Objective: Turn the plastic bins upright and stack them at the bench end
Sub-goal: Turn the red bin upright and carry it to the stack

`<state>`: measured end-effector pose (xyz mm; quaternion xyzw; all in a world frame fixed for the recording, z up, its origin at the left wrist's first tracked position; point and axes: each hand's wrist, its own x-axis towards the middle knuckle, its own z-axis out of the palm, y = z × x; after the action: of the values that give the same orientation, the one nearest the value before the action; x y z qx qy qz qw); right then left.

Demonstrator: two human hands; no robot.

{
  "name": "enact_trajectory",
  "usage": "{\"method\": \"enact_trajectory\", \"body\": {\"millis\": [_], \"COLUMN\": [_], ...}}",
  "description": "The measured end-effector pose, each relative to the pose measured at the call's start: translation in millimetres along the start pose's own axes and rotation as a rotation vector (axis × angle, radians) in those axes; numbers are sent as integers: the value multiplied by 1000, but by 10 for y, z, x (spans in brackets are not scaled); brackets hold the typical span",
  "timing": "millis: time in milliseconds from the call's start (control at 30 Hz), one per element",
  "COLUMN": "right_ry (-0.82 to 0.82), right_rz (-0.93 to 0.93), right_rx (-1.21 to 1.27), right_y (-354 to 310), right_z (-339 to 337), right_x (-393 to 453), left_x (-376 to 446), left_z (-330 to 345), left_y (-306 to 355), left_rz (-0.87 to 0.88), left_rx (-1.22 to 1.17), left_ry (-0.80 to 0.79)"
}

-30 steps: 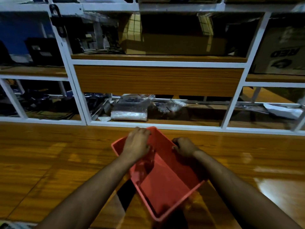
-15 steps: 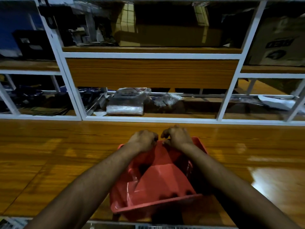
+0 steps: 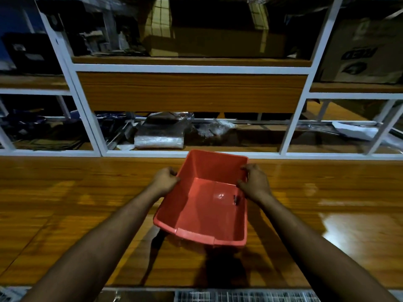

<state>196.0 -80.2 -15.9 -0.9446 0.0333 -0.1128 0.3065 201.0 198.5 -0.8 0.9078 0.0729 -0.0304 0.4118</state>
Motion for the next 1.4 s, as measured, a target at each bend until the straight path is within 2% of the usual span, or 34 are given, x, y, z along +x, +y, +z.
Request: {"method": "enact_trajectory", "body": {"millis": [133, 200, 300, 433, 567, 800, 967, 1167, 1400], "right_ry": [-16, -29, -209, -353, -405, -309, -266, -27, 285], "right_rz": [87, 248, 429, 527, 529, 571, 589, 653, 672], "right_rx": [165, 347, 643, 904, 991, 1064, 1106, 1123, 1218], "right_y": [2, 27, 30, 7, 45, 223, 586, 1312, 2325], "right_z": [34, 47, -6, -186, -260, -498, -936, -1713, -2842], "right_x": [-32, -61, -123, -181, -254, -535, -1009, -1895, -3166], "left_x": [-33, -43, -123, -167, -138, -102, -167, -628, -1712], "left_z": [-8, -16, -68, -212, -287, -146, 256, 1147, 2590], "left_y": [-73, -123, -138, -203, -276, -51, 374, 1141, 2211], "left_rz": [-30, -64, -137, -209, -190, -130, -101, -102, 33], "left_rx": [-149, -244, -396, -599, -682, -778, -810, -787, -664], "left_ry": [2, -27, -90, -294, -395, -547, -687, -909, -1117]}}
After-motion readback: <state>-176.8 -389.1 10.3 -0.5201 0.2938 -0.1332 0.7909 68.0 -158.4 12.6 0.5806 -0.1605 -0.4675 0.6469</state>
